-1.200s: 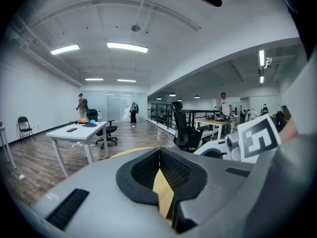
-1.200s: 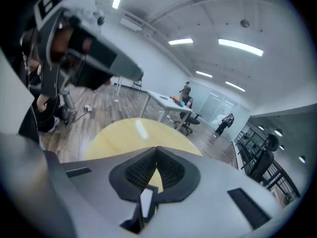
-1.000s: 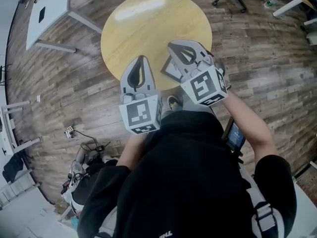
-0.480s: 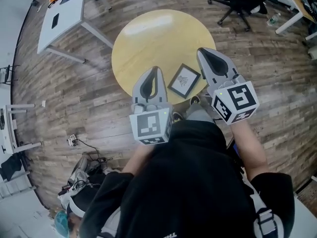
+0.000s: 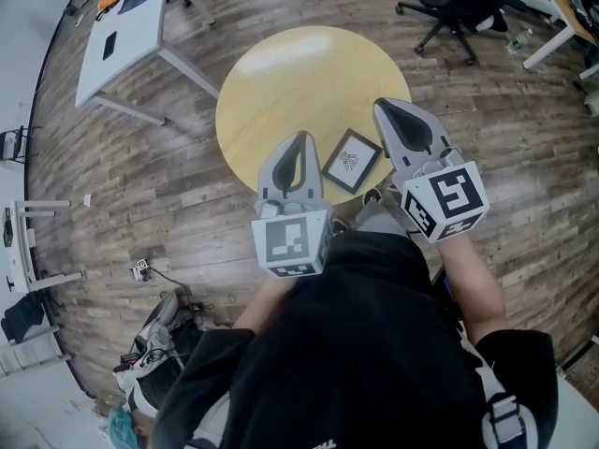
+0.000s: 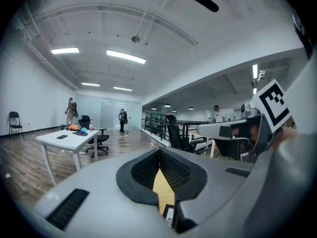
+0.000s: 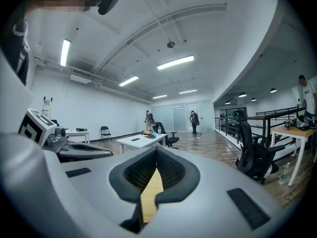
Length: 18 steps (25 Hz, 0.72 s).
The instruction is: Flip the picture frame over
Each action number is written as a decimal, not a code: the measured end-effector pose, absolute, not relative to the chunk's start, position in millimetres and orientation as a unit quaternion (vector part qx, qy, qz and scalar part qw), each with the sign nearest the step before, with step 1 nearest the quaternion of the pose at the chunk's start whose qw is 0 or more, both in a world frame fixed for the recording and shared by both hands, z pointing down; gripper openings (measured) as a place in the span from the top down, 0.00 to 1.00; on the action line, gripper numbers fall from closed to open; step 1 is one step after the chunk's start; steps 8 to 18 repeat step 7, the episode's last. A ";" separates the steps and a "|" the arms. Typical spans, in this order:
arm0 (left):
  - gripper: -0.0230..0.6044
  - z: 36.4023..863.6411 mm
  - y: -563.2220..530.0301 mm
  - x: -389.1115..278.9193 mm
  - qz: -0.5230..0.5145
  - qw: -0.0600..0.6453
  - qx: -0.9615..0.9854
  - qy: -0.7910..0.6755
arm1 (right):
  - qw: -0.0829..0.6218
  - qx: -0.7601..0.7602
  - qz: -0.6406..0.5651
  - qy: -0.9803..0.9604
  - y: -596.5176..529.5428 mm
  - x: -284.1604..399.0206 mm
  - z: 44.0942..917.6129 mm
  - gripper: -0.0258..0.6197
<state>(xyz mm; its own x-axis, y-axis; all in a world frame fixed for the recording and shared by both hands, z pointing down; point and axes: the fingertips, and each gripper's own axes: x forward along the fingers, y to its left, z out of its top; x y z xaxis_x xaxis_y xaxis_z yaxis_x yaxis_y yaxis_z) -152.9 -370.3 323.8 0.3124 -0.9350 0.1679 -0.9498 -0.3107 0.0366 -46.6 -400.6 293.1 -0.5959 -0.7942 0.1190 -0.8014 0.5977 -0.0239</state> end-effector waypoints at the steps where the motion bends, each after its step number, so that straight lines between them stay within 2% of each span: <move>1: 0.93 323.8 -370.8 -152.7 0.058 0.064 0.808 -0.583 | 0.049 0.447 0.037 -0.893 -401.2 -46.5 293.8 0.93; 18: 0.93 324.0 -372.7 -154.8 0.059 0.066 0.808 -0.582 | 0.042 0.446 0.048 -0.893 -405.7 -46.1 294.1 0.93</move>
